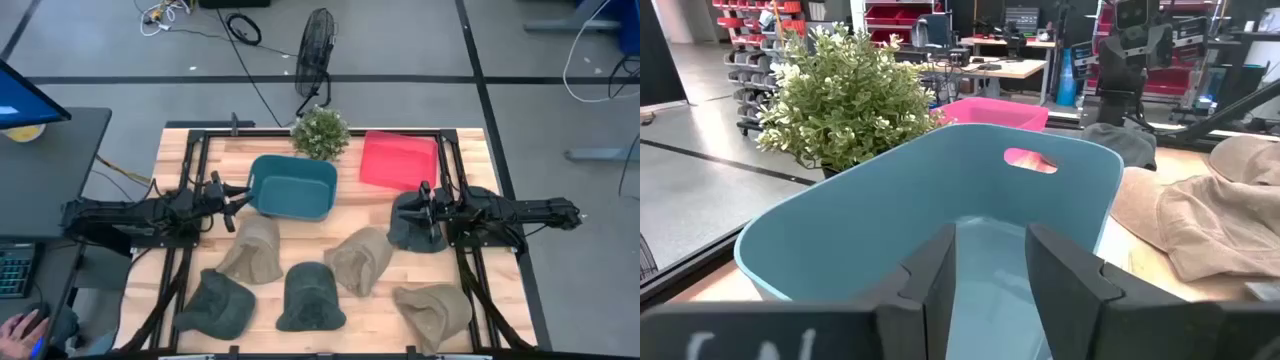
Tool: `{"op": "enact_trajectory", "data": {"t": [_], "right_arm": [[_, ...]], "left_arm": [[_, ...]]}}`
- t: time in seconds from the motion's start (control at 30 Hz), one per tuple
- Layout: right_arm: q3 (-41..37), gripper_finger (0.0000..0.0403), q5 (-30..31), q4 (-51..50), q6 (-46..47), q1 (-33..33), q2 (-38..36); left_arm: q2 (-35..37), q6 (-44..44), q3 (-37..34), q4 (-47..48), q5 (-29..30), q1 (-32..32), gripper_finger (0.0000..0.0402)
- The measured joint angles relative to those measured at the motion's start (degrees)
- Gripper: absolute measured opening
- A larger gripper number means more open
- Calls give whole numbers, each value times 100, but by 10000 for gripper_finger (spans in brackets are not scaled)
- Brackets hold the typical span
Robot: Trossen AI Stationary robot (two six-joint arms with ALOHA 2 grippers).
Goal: Pick & Place hat
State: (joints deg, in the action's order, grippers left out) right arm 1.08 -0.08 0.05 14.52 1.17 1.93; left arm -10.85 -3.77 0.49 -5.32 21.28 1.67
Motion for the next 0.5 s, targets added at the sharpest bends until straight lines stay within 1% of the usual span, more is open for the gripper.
{"op": "enact_trajectory", "data": {"t": [0.33,0.5], "right_arm": [[0,135,0,0,-2,-2,1],[0,135,8,0,-722,0,1]], "left_arm": [[0,-2,0,0,-2,-2,126],[0,-2,0,-2,-2,-1,126]]}}
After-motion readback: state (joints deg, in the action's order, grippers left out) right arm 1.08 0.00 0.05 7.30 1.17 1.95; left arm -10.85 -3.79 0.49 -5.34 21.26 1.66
